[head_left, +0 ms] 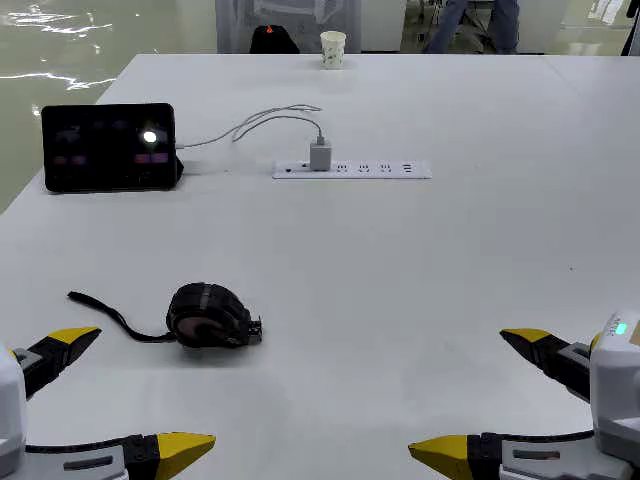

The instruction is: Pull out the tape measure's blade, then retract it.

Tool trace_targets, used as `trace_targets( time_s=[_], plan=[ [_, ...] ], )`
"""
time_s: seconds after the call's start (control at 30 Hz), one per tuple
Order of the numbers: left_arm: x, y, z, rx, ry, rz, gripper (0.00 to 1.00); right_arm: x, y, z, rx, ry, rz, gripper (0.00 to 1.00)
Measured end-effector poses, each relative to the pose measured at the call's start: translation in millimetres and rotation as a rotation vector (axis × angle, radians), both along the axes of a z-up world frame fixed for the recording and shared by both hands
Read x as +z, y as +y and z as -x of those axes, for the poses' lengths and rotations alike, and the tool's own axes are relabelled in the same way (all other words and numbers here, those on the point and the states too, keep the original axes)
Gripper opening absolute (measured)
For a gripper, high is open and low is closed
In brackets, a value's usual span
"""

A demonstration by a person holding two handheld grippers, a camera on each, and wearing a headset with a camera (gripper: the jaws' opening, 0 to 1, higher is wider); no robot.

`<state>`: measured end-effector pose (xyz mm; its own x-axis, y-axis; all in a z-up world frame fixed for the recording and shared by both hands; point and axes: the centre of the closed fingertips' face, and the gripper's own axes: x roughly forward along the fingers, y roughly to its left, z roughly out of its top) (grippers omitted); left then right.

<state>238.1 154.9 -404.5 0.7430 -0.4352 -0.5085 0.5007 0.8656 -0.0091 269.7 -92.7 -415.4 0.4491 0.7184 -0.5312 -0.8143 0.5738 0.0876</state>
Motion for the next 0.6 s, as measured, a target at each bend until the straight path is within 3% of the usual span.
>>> trace_targets(
  time_s=[0.6],
  plan=[
    [-2.3, -0.7, -0.8, -0.008, 0.006, -0.006, 0.99, -2.0, -1.3, 0.1, 0.0, 0.006, 0.006, 0.98]
  ],
)
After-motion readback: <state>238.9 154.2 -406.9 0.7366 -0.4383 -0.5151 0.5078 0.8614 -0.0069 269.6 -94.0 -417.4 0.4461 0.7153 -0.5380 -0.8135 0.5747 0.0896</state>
